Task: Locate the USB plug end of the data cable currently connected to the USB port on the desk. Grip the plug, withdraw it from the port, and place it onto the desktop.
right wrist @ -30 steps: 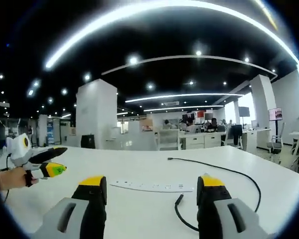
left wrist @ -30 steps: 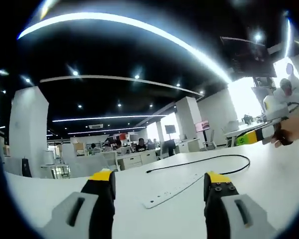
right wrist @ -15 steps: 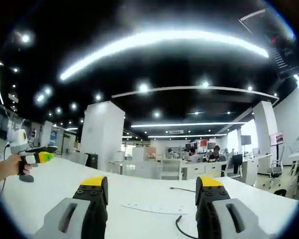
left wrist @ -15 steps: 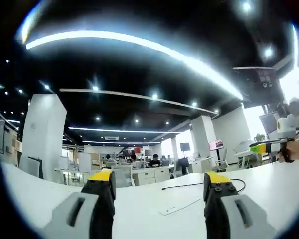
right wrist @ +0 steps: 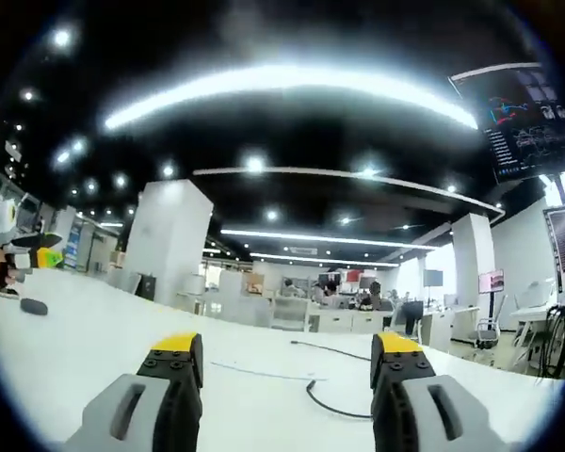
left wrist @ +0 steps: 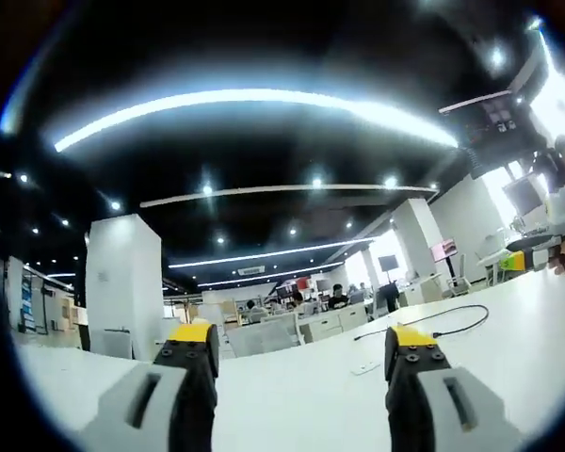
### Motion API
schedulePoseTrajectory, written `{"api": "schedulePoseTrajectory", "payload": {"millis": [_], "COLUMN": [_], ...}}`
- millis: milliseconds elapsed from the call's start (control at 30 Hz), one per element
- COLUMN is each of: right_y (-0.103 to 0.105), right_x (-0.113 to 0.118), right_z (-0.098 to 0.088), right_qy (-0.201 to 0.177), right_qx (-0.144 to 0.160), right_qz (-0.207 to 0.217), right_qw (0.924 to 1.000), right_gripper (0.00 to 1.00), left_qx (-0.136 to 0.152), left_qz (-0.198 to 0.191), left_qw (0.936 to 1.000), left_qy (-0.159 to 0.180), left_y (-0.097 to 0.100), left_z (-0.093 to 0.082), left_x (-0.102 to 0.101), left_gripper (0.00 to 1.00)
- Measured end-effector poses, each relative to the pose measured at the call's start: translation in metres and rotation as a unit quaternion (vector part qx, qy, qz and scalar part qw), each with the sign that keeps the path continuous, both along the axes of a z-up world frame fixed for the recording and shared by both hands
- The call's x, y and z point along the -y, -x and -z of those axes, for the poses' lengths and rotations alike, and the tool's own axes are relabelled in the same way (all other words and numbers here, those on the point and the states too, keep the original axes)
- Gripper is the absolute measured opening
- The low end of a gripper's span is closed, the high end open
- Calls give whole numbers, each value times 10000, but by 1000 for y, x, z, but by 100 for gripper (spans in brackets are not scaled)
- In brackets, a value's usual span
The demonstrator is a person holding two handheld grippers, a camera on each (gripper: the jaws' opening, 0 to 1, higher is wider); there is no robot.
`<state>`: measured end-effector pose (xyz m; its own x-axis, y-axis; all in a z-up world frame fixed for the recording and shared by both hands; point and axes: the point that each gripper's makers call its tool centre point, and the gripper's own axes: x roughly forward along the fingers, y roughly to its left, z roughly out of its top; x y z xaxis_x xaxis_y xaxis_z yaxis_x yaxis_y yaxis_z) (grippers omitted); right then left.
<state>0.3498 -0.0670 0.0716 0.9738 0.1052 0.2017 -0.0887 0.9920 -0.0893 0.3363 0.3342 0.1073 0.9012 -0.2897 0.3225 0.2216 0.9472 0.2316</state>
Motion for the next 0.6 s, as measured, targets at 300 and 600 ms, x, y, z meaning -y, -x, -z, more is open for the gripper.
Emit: {"api": "schedulePoseTrajectory", "payload": {"millis": [300,600], "right_y": [-6,-2], "right_x": [5,25], "right_z": [71,90], "right_qy": [-270,-289], "right_qx": [-1027,-1233], "right_qz": [111,444], "right_qw": [9943,9910], "right_gripper": [73,74], "left_qx": [-692,-892], "left_qz": [-487,-642], "left_qw": [9964,9929], "left_qy": [-31,453], "left_y": [7,14], "left_z": [64,96], "left_x": [-11,-11], "left_gripper": [76,77]}}
